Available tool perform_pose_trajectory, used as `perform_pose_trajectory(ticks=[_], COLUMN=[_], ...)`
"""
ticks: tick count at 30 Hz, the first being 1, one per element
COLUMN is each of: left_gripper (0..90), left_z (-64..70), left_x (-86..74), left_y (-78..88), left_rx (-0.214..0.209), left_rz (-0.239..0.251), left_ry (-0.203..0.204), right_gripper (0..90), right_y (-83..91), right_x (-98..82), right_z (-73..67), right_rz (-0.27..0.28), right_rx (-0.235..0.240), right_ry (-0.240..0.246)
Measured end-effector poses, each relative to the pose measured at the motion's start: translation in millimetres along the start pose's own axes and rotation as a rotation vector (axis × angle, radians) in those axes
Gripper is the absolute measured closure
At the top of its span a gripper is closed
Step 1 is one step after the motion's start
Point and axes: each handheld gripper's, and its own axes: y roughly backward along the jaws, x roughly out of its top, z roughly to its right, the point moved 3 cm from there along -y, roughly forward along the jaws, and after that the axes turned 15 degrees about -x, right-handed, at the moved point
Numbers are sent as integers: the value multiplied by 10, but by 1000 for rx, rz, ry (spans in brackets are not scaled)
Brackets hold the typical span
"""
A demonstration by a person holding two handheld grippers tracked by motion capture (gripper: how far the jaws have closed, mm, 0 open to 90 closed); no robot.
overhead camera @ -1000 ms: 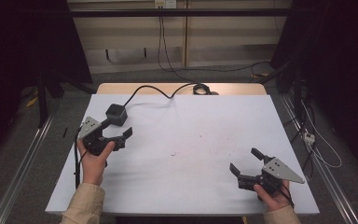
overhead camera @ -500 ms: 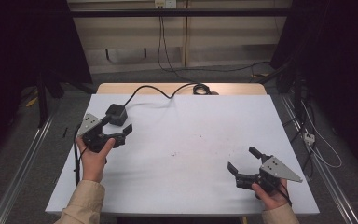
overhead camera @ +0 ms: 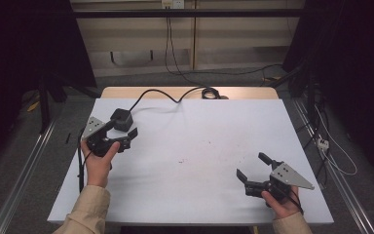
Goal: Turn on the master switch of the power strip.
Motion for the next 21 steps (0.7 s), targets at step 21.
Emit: perform_pose_trajectory(ticks=[21], left_gripper=[77], left_z=[-92], left_x=[100], left_y=[-43], left_rx=[7], left_rz=[-1], left_ry=[-10], right_gripper=[34], right_y=[-13], right_x=[-30], right_z=[34], right_rz=[-8], right_rx=[-2], right_ry=[-4])
